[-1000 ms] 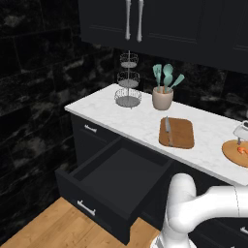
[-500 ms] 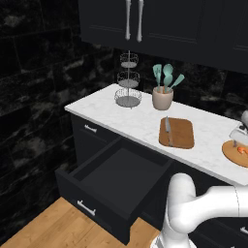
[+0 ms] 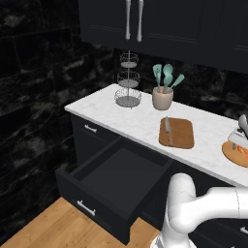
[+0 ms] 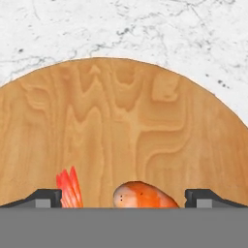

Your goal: Pick up the knife from the drawer and place it on the cutting board. Then place the meat from the plate to the cutting board.

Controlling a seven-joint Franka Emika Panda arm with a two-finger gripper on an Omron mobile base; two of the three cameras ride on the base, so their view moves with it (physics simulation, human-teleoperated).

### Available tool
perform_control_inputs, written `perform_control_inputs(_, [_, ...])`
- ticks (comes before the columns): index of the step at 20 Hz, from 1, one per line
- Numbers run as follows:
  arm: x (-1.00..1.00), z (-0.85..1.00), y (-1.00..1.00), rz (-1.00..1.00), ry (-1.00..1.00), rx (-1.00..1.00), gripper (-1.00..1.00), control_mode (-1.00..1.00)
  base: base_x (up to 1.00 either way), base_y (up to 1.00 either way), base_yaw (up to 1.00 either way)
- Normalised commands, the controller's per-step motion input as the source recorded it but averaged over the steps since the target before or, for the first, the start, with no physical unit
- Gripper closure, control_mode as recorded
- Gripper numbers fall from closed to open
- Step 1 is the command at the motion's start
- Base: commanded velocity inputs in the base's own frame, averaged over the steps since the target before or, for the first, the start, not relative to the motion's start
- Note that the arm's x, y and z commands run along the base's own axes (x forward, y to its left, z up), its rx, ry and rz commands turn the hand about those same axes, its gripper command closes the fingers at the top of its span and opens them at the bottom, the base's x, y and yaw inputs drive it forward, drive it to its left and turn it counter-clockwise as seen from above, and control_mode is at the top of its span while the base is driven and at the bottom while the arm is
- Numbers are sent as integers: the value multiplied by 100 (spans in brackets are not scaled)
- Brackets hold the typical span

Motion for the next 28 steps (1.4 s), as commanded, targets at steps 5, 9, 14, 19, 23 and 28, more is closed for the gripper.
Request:
perform_control_inputs(5, [12, -5, -1, 0, 0, -1, -100, -100, 0, 0, 0])
perform_control_inputs(9, [0, -6, 0, 0, 0, 0, -100, -100, 0, 0, 0])
perform_control_inputs(14, [0, -14, 0, 0, 0, 0, -100, -100, 0, 0, 0])
perform_control_inputs(19, [0, -12, 0, 0, 0, 0, -100, -100, 0, 0, 0])
perform_control_inputs(23, [0, -11, 0, 0, 0, 0, 100, -100, 0, 0, 0])
perform_control_inputs(28, [0, -5, 0, 0, 0, 0, 100, -100, 0, 0, 0])
